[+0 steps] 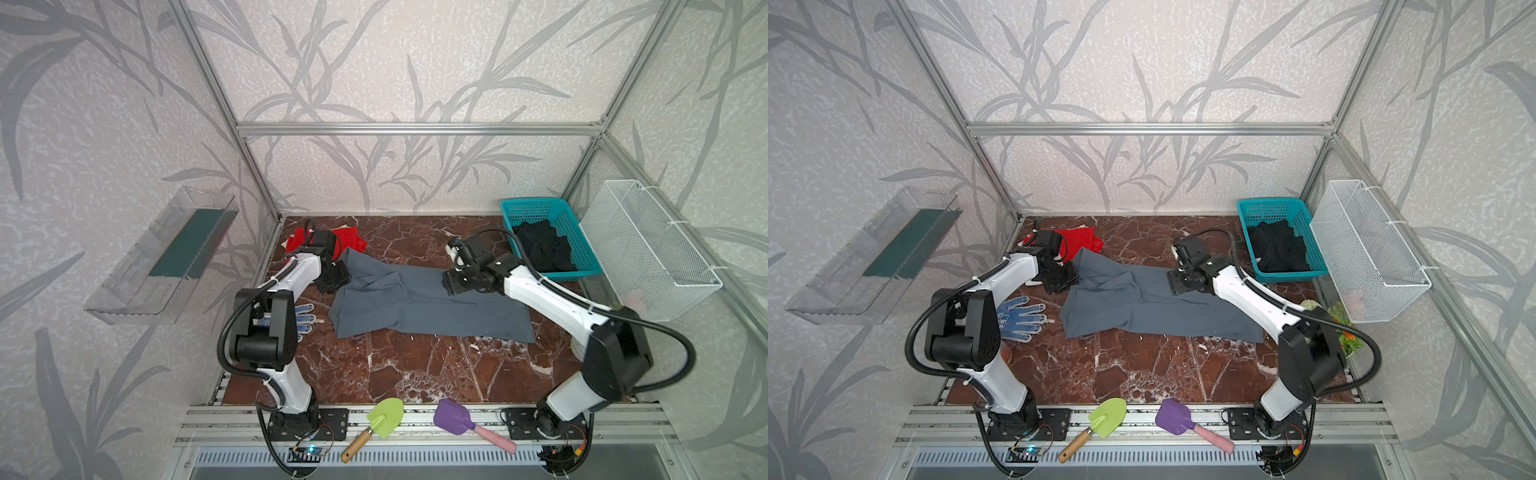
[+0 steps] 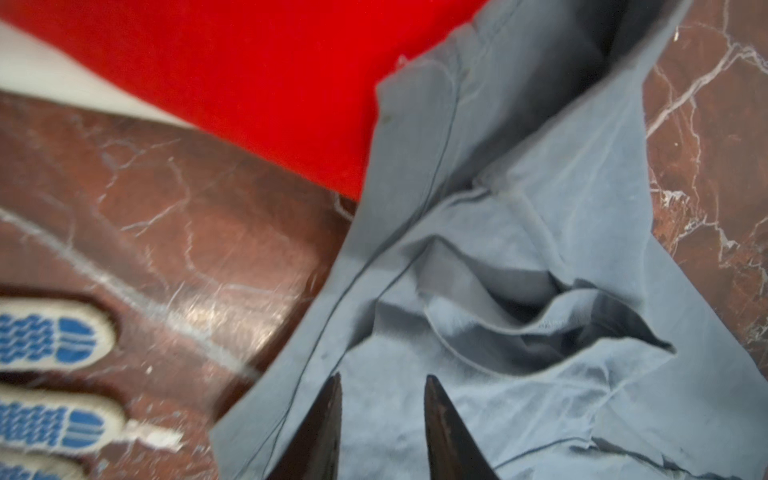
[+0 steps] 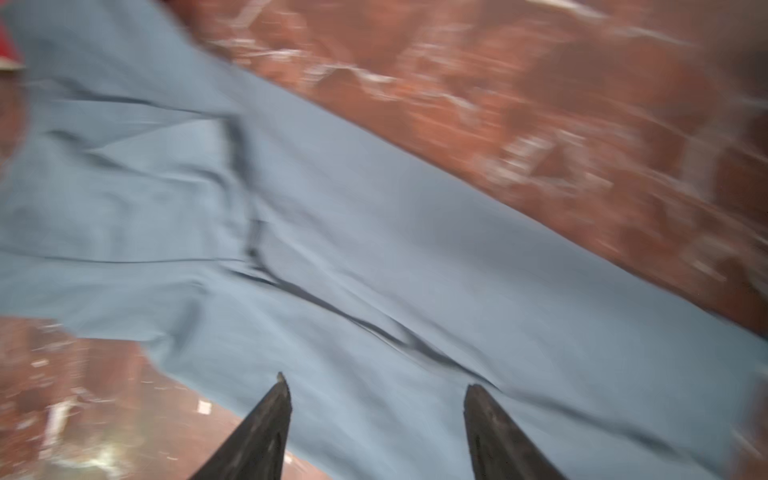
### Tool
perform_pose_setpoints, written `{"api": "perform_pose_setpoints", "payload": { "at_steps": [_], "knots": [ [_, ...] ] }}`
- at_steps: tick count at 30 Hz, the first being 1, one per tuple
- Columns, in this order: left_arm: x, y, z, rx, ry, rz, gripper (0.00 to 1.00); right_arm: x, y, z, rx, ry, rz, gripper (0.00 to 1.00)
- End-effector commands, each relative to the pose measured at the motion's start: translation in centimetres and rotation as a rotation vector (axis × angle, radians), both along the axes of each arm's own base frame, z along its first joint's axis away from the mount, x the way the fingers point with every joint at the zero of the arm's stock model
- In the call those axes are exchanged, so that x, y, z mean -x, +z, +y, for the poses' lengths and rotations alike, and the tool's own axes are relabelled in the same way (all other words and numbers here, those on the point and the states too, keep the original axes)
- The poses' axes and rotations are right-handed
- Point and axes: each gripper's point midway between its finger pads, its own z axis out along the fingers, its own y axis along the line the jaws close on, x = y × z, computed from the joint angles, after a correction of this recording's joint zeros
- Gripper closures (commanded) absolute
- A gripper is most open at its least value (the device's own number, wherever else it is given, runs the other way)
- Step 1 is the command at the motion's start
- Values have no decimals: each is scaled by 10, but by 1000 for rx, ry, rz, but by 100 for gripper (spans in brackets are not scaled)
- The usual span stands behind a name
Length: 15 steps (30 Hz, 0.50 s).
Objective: Fold and stack the t-shirts
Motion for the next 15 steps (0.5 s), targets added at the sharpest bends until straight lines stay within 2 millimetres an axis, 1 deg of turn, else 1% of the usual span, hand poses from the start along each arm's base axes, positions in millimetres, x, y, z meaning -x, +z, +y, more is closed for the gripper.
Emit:
{"api": "perform_pose_setpoints", "payload": {
  "at_steps": [1,2,5,8,10,12,15],
  "knots": [
    [-18,8,-5,18,5,-47,65,-20,7,71,-133,155,-54,33],
    [-22,7,-6,23,10,-48,65,-26,2,82,-136,173,-53,33],
    [-28,1,-7,28,27,-48,64,-42,-12,105,-159,194,-56,32],
    [-35,-3,-8,32,27,-41,64,-52,-23,121,-180,232,-45,32],
    [-37,-6,-10,39,28,-37,65,-57,-33,128,-183,241,-32,32],
    [-39,-8,-11,43,26,-34,69,-62,-41,133,-178,243,-21,32],
    [-39,-8,-10,42,33,-30,85,-67,-50,138,-189,247,-20,31]
  ]
}}
